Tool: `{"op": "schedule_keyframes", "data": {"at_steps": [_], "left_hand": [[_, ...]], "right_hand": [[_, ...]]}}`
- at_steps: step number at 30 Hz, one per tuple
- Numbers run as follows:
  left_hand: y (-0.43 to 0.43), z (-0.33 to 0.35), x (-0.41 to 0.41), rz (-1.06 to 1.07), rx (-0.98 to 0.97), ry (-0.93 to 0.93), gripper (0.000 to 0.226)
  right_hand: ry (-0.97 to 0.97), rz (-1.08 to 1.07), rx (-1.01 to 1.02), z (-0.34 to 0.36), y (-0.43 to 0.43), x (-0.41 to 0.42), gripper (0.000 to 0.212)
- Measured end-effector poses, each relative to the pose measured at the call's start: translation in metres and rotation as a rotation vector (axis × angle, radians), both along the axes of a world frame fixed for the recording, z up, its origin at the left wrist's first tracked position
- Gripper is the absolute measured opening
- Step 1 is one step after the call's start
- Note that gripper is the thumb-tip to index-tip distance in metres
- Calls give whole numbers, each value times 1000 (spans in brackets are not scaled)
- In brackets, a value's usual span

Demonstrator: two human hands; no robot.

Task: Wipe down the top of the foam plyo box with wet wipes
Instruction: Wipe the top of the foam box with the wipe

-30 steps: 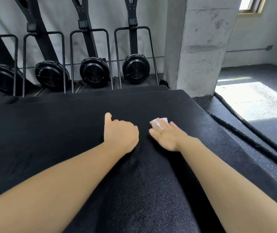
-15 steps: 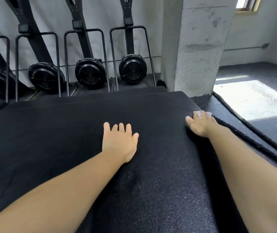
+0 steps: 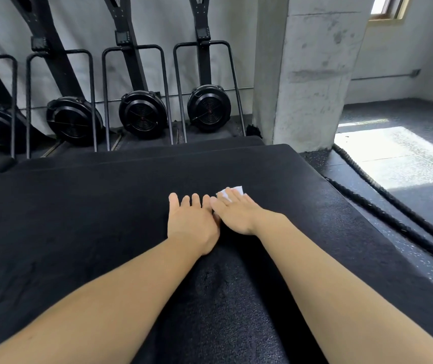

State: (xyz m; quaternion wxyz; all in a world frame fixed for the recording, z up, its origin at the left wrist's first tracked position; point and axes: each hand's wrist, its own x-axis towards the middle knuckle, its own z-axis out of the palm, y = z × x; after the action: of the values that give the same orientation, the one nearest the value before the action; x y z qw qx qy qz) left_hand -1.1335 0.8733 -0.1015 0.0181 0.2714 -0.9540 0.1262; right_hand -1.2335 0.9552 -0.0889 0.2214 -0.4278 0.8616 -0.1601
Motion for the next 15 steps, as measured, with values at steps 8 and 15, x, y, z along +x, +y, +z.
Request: {"op": "schedule_keyframes", "data": {"at_steps": [8, 15], "left_hand": [[-3, -6, -4, 25, -6, -10, 61], [-4, -7, -5, 17, -38, -25, 61]], "right_hand": [[215, -203, 27, -3, 39, -88, 44], [208, -483, 39, -6, 78, -150, 27]]}}
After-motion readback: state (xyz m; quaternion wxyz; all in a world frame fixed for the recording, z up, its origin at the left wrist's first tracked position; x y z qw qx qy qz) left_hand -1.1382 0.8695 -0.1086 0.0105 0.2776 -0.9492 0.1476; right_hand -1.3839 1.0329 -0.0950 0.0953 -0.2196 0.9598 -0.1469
